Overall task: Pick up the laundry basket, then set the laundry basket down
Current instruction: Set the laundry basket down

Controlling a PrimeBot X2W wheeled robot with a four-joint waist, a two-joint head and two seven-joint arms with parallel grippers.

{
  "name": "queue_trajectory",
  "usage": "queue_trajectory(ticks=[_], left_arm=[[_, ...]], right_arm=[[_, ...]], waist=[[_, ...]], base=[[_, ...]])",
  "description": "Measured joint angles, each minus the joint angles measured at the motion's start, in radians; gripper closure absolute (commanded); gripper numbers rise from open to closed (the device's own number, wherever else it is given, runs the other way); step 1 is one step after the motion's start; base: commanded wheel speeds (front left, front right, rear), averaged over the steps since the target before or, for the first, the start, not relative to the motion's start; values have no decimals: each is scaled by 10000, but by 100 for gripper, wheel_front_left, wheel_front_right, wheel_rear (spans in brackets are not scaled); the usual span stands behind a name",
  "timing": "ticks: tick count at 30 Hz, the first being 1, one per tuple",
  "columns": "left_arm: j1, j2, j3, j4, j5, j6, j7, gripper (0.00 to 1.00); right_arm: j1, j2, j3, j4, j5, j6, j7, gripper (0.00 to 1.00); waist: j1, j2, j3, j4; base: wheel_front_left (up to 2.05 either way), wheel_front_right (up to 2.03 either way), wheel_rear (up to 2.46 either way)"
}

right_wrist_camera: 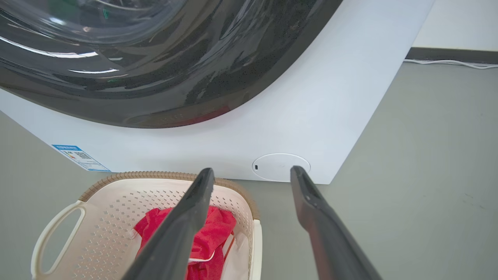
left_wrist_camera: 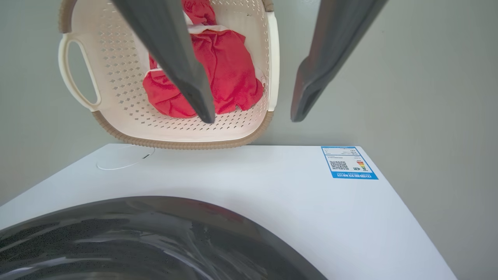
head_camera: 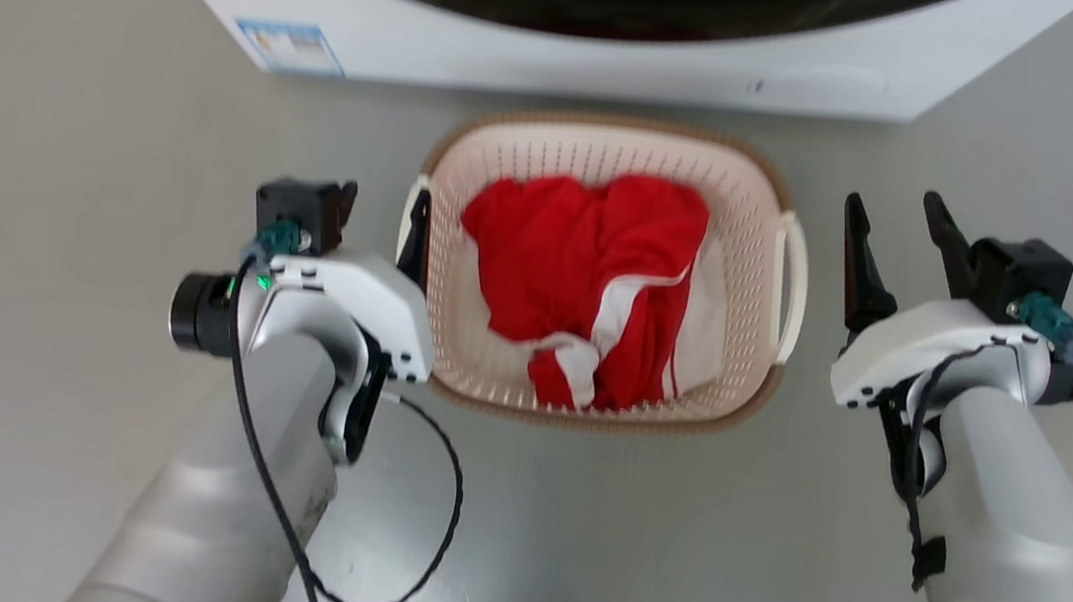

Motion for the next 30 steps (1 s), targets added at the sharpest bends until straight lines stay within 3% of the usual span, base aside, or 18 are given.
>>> queue_trajectory(ticks=[11, 30], left_arm=[[1846, 178, 1323, -1248, 721, -213, 0, 0], [4689, 123, 3106, -3097, 1549, -458, -2, 0]], right_arm=[[1303, 63, -155, -1166, -199, 0, 0, 0], [3569, 111, -207, -1852, -320, 0, 0, 0]], waist=[[0, 0, -2155, -44], [0, 0, -5033, -74]], base=[[0, 0, 0], [0, 0, 0]])
